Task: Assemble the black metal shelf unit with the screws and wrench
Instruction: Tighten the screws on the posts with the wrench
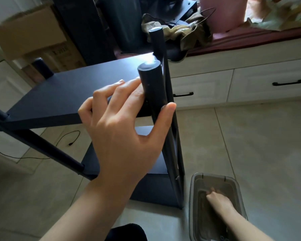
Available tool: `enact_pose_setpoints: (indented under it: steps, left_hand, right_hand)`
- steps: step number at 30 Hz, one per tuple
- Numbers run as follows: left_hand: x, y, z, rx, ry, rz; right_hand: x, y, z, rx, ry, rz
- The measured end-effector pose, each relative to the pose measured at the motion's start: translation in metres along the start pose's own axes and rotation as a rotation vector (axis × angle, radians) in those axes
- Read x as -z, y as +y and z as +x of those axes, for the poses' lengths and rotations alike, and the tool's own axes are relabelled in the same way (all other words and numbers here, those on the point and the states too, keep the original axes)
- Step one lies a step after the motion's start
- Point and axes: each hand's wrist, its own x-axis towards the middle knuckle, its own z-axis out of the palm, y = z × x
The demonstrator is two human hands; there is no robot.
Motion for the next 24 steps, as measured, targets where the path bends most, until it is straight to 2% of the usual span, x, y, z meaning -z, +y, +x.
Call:
enact_pose_setpoints:
  steps: [8, 13, 17, 22, 24]
  left_hand:
    - [0.0, 0.002, 0.001, 0.027, -0.009, 0.003]
    - [-0.004, 0.007, 0.003, 0.034, 0.008, 0.015]
    - [-0.006, 0.008, 0.004, 0.034, 0.026, 0.011]
    - [-0.009, 0.009, 0.004, 0.036, 0.027, 0.016]
    - [-0.01, 0.009, 0.005, 0.031, 0.029, 0.005]
  right_hand:
    - [0.015, 0.018, 0.009, 0.083, 0.036, -0.034]
    - [0.047, 0.043, 0.015, 0.108, 0.13, -0.046]
    - [0.079, 0.064, 0.022, 0.114, 0.18, -0.204]
    - [0.129, 0.059, 0.009, 0.05, 0.13, -0.087]
    - [0.155, 0.049, 0.001, 0.041, 0.173, -0.017]
